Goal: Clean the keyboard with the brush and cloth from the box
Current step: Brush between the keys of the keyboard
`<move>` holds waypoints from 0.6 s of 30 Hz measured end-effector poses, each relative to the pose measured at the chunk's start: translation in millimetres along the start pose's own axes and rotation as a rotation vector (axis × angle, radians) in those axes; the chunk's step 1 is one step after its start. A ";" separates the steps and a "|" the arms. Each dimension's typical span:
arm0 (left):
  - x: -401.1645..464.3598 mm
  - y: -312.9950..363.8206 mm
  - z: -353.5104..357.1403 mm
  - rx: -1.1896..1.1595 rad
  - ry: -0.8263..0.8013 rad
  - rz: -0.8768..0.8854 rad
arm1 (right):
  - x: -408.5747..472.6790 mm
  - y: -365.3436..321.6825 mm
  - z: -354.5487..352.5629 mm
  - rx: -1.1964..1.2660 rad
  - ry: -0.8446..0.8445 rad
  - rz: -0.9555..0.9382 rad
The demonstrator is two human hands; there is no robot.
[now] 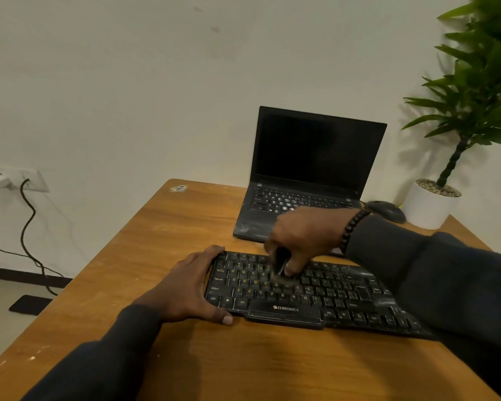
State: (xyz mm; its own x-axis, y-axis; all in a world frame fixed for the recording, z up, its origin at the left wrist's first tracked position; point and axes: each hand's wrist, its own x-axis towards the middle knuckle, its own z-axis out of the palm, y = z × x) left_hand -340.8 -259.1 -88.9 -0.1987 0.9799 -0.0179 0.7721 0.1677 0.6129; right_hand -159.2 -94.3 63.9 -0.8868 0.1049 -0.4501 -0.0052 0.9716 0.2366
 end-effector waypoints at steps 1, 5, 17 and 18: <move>-0.5 0.2 0.3 -0.002 0.003 0.000 | 1.8 3.8 -0.5 -0.034 0.018 0.036; -0.5 0.5 0.2 -0.013 0.007 -0.006 | 10.8 0.6 12.4 -0.186 0.026 0.103; -1.0 1.3 0.3 -0.013 0.010 -0.004 | 4.3 4.4 16.9 -0.170 0.088 0.134; -1.0 1.0 0.4 -0.012 0.010 0.003 | 5.1 -4.5 21.9 -0.189 0.070 0.107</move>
State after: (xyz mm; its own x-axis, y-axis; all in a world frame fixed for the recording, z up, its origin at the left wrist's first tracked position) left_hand -339.6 -259.9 -88.6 -0.2021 0.9793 -0.0082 0.7656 0.1632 0.6223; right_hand -153.5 -93.5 41.7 -0.9170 0.1837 -0.3541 0.0102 0.8982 0.4395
